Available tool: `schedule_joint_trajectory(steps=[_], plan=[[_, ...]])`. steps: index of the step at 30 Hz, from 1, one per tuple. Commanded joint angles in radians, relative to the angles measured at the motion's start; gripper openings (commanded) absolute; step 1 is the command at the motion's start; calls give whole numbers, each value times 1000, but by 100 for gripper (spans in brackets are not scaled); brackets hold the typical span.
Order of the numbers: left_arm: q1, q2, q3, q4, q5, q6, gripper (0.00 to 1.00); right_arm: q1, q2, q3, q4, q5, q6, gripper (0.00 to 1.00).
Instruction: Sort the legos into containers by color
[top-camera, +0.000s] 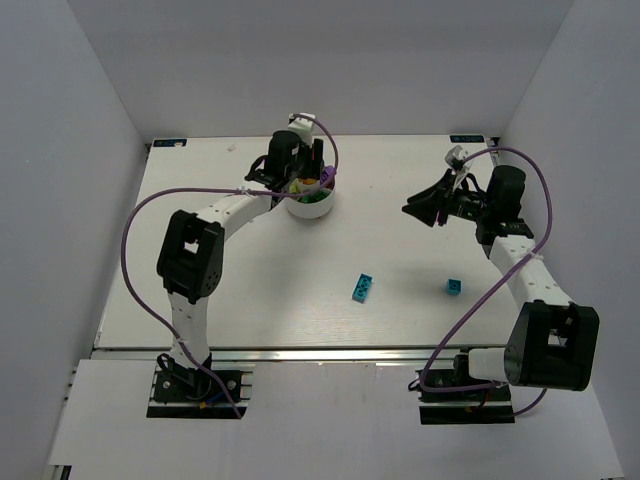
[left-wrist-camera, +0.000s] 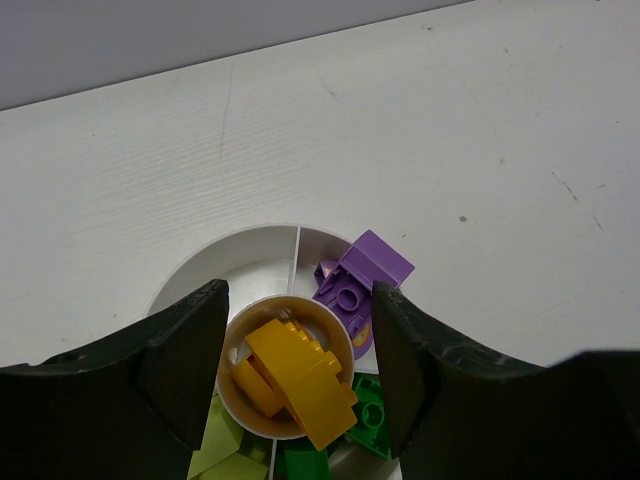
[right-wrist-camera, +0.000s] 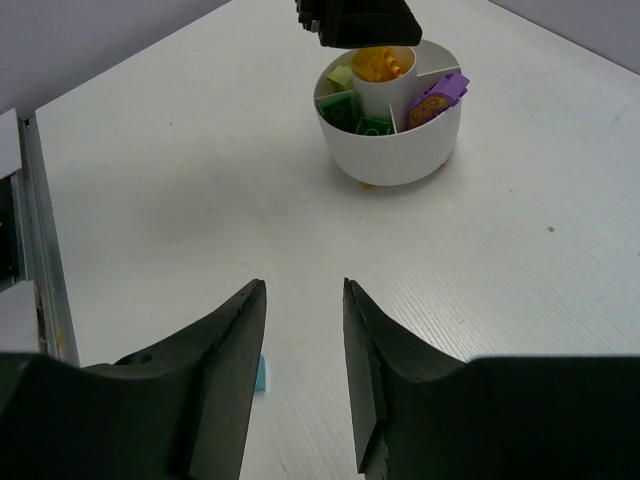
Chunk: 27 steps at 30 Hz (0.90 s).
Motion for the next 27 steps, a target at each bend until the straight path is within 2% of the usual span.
schedule_joint_trajectory(steps=[1,3,4,5,6,7,10,12,13,14,15,16,17,19,20,22,23,24,27], plan=[[5,-96,27,5,15,1,69,-4,-9,49,-15,4,-31,42],[5,-151,-3,22,27,-5,66,-5,-19,57,-47,42,-80,45],[5,-173,-19,39,34,-16,63,-5,-25,60,-66,107,-111,51],[5,-231,-40,51,39,-22,59,-7,-46,58,-92,155,-170,89],[5,-263,-63,64,80,-28,53,-7,-60,49,-87,203,-194,89],[-7,-294,-124,88,90,-36,34,-11,-78,35,-72,285,-206,89],[-18,-428,-259,134,188,-75,5,-44,-141,-44,31,353,-159,89],[-18,-468,-310,134,339,-112,5,-53,-158,-63,-7,328,-106,89],[-18,-478,-321,95,390,-134,8,-59,-146,-49,-64,267,-132,84],[-29,-472,-330,32,480,-160,25,-58,-128,2,-190,263,-160,54],[-47,-466,-332,32,514,-160,34,-59,-109,30,-280,263,-151,33],[-59,-456,-333,-35,537,-169,43,-56,-91,53,-331,290,-142,13],[-78,-436,-335,-56,551,-169,55,-59,-59,76,-384,318,-142,2],[-144,-416,-324,-204,512,-171,61,-62,-39,118,-507,367,-145,0],[-168,-390,-298,-255,490,-168,66,-70,-37,118,-521,410,-137,13],[-241,-359,-269,-385,382,-172,67,-77,-60,82,-517,436,-104,35],[-265,-325,-255,-422,328,-184,67,-91,-74,62,-500,438,-93,53],[-289,-310,-228,-489,267,-203,68,-97,-86,45,-480,439,-85,89],[-374,-230,-157,-598,64,-235,68,-131,-103,40,-466,453,-59,89]])
